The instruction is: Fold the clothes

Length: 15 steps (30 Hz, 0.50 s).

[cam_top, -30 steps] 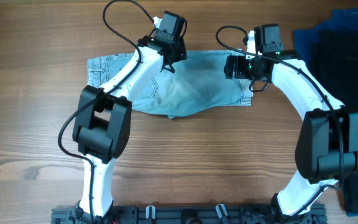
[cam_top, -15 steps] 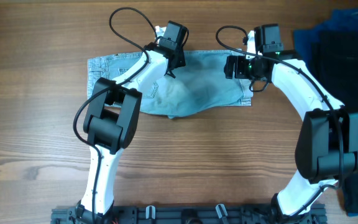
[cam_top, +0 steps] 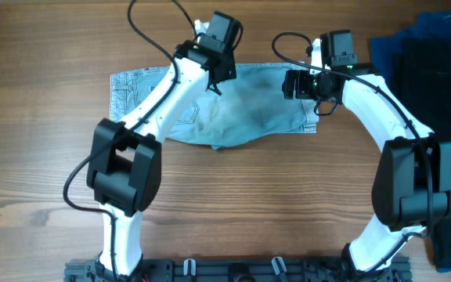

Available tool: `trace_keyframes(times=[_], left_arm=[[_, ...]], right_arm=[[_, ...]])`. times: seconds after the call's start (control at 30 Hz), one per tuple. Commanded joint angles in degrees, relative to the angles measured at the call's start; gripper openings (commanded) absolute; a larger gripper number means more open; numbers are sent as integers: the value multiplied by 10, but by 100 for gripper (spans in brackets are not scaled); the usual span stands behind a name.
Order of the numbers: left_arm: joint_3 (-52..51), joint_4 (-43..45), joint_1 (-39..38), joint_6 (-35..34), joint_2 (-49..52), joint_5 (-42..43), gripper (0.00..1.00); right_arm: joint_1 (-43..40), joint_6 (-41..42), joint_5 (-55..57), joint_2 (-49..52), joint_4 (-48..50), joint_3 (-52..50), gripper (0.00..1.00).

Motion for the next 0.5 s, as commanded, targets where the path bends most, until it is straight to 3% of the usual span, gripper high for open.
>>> trace_keyframes(times=[0.0, 0.47], left_arm=[[-18, -18, 0, -38, 26, 21, 4], [-30, 25, 0, -31, 103, 47, 4]], right_arm=[[0, 1, 5, 14, 1, -3, 100], [0, 1, 5, 14, 1, -3, 100]])
